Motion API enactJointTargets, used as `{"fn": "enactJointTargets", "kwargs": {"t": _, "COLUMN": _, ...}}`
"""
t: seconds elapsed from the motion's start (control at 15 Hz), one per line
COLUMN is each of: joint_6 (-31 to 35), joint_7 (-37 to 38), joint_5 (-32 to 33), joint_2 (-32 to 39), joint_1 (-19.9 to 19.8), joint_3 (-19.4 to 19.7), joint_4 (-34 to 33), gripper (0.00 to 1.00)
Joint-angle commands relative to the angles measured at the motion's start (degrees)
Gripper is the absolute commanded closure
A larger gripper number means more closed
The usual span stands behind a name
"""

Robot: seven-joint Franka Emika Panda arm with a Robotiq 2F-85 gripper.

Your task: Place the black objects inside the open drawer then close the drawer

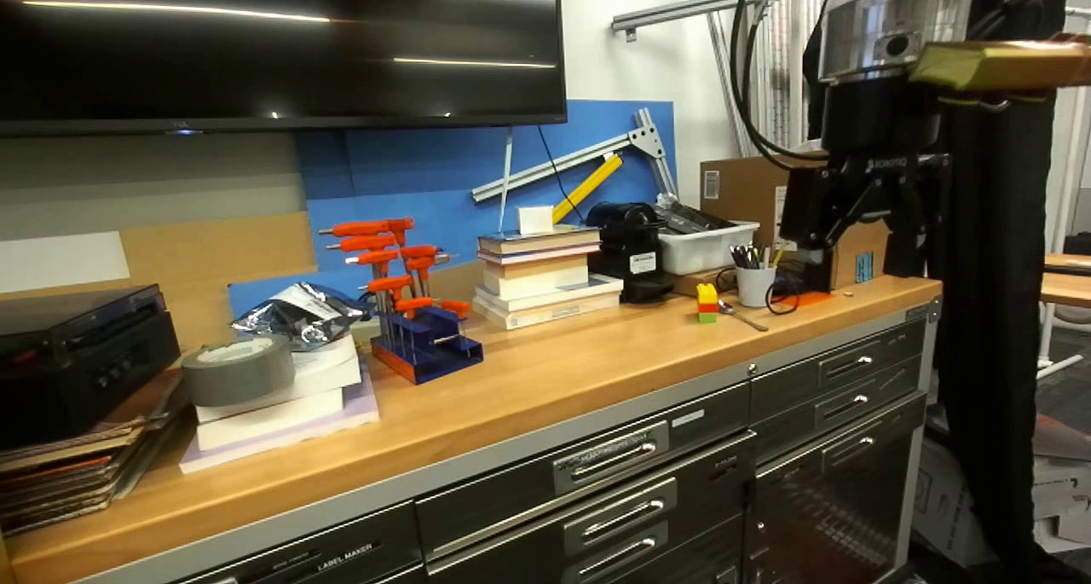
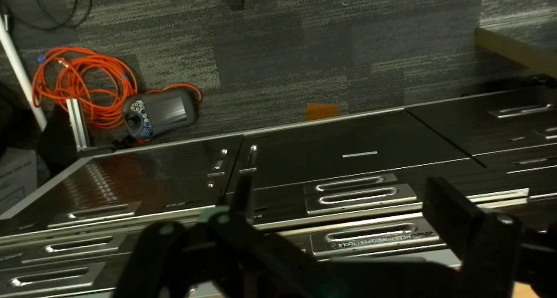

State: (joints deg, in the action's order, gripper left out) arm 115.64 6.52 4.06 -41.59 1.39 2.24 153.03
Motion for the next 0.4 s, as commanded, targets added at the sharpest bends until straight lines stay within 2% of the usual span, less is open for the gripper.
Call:
{"fn": "enactJointTargets", "kwargs": {"t": 0.0, "joint_6": -2.3, "joint_7": -4.1, "joint_5": -1.0, "joint_2": -3.0, "joint_1": -1.2, "joint_3": 0.4, "joint_4": -0.8, "gripper": 0.0}}
{"fn": "enactJointTargets", "kwargs": {"t": 0.33, "joint_6": -1.1, "joint_7": -2.7, "joint_5": -0.7, "joint_2": -2.1, "joint_1": -2.2, "joint_3": -0.6, "joint_4": 0.1, "gripper": 0.0}}
